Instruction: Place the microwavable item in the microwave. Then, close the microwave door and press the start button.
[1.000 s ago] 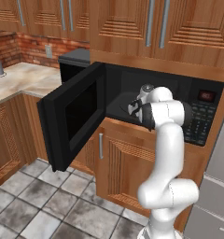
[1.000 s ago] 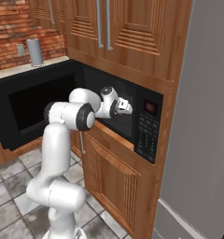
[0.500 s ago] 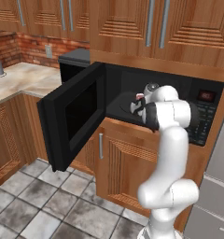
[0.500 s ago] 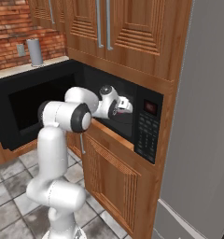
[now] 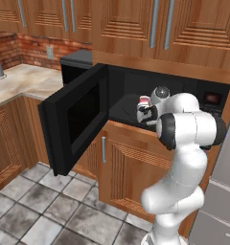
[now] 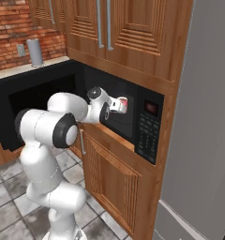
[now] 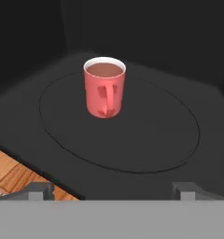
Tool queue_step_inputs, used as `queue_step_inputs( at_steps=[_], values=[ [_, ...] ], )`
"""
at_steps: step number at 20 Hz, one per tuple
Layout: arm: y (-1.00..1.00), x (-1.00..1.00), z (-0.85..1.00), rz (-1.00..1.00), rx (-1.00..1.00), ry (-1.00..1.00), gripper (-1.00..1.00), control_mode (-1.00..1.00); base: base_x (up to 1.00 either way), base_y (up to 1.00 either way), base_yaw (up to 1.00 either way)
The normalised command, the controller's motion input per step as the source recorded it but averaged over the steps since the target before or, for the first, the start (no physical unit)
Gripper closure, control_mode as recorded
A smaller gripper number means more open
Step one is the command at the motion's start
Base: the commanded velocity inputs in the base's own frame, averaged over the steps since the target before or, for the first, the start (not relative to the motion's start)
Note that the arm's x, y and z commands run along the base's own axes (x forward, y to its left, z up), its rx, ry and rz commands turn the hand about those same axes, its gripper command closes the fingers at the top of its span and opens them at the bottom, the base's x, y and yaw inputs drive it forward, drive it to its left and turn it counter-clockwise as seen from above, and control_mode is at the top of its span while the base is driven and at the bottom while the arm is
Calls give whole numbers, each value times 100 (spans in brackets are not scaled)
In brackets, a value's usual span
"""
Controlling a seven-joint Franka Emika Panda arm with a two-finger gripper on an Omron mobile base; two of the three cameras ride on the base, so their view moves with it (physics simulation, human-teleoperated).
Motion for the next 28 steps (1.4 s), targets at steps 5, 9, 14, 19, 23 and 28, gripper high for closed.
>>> queue_step_inputs(
  at_steps=[5, 9, 14, 19, 23, 28],
  values=[
    [72, -96, 23, 0, -12, -14, -100, -100, 0, 0, 0],
    [74, -100, 8, 0, -12, -20, -100, -100, 0, 0, 0],
    [78, -96, 63, 5, -12, -5, -100, -100, 0, 0, 0],
    [53, -70, 100, 8, -15, 2, -100, -100, 0, 0, 0],
    [56, -60, 100, 9, -9, 22, -100, -100, 0, 0, 0],
    [65, -50, 98, 4, -7, 30, -100, -100, 0, 0, 0]
  ],
)
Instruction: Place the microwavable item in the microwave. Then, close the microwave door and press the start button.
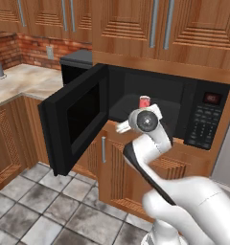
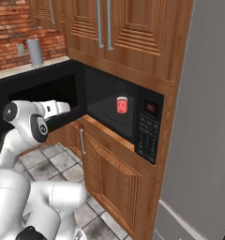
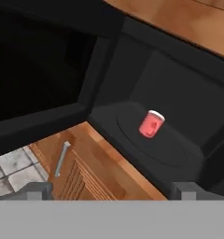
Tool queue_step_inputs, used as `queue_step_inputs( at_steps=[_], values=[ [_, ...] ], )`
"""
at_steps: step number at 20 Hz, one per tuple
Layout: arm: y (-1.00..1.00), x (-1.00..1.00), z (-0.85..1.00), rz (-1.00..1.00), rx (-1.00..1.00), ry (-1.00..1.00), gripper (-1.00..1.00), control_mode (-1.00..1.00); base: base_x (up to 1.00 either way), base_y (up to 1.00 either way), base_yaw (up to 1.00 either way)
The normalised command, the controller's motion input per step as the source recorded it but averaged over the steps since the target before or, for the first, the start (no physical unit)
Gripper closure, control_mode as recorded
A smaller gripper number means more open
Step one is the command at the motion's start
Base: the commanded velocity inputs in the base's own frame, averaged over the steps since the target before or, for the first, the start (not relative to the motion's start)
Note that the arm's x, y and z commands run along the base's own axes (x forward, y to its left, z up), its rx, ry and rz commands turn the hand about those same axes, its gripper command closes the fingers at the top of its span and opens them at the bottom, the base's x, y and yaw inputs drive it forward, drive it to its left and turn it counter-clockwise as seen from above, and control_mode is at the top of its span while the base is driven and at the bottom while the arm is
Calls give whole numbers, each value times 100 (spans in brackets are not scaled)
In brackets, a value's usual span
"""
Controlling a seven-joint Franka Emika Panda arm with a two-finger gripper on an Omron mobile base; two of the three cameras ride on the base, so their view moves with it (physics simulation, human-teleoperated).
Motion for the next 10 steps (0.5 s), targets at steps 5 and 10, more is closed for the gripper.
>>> queue_step_inputs(
  at_steps=[5, 10],
  values=[
    [69, -78, 42, 2, -14, 14, -100, -100, 0, 0, 0],
    [54, -100, -47, 12, -20, -3, -100, -100, 0, 0, 0]
  ],
)
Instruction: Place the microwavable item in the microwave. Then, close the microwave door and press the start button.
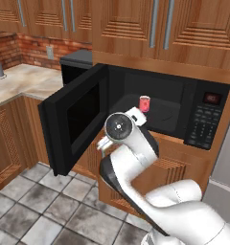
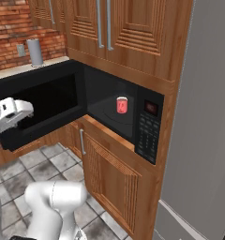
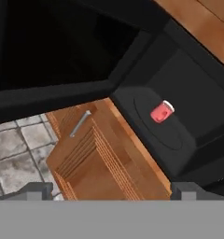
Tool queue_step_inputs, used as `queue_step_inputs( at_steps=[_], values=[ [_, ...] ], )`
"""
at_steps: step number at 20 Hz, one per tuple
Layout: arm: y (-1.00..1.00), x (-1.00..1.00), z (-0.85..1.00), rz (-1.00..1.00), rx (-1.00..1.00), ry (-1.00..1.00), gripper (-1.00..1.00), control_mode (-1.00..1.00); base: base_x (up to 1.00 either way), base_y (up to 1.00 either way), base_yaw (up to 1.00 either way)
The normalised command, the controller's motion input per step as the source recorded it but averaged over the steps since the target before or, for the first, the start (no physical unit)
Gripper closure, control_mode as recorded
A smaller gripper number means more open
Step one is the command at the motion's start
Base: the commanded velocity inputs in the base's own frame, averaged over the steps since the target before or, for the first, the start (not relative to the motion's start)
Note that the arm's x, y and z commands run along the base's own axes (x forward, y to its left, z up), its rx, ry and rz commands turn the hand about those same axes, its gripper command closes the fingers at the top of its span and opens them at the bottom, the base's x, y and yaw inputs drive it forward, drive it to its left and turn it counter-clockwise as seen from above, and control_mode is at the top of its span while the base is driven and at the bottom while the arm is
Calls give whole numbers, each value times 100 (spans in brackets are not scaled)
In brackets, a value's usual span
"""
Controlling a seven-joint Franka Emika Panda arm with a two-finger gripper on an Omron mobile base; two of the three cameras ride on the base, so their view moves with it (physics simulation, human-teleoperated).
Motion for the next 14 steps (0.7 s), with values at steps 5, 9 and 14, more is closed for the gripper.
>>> queue_step_inputs(
  at_steps=[5, 9, 14],
  values=[
    [53, -100, -28, 14, -20, -14, -100, -100, 0, 0, 0],
    [77, -85, -2, 8, -21, -10, -100, -100, 0, 0, 0],
    [100, -3, 0, 0, -25, -8, -100, -100, 0, 0, 0]
  ],
)
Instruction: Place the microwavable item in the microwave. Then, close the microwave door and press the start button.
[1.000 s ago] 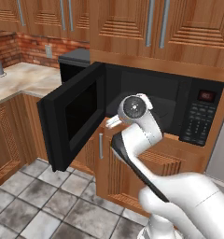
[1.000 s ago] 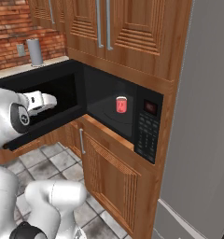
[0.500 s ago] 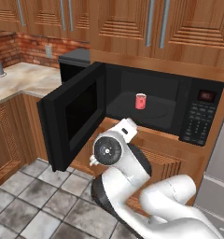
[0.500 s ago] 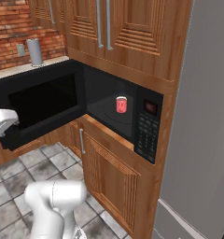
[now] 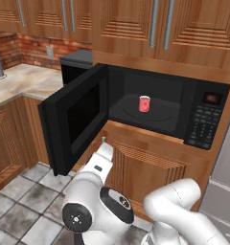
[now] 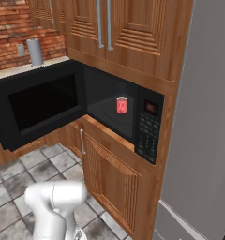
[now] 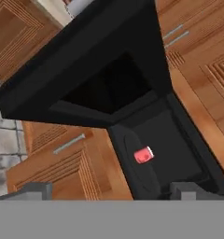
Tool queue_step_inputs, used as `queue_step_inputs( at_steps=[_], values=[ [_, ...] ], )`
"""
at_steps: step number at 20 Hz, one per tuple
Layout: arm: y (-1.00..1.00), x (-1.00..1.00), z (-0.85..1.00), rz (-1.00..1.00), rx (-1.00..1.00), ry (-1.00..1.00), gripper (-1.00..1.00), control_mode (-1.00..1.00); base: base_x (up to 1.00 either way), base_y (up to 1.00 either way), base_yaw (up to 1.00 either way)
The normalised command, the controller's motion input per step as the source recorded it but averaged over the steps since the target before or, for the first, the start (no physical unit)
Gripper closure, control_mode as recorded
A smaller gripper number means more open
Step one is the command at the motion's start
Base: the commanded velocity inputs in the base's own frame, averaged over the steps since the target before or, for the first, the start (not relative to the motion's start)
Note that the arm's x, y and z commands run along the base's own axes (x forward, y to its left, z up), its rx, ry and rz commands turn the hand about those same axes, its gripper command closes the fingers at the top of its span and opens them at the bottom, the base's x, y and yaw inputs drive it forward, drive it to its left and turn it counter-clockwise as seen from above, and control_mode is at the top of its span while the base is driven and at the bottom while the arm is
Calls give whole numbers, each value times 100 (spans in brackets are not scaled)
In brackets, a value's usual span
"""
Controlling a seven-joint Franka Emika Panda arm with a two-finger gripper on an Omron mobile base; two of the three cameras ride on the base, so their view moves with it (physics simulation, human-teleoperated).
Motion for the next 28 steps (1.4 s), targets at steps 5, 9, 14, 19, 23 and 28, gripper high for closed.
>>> queue_step_inputs(
  at_steps=[5, 9, 14, 19, 23, 28],
  values=[
    [100, 0, 0, 0, -28, -3, -100, -100, 0, 0, 0],
    [100, 20, -4, -4, -27, 0, -100, -100, 0, 0, 0],
    [94, 78, -10, -14, -23, 4, -100, -100, 0, 0, 0],
    [35, 100, -11, -18, -18, 10, -100, -100, 0, 0, 0],
    [4, 100, -23, -16, -15, 7, -100, -100, 0, 0, 0],
    [-13, 76, -23, -16, -7, 1, -100, -100, 0, 0, 0]
  ],
)
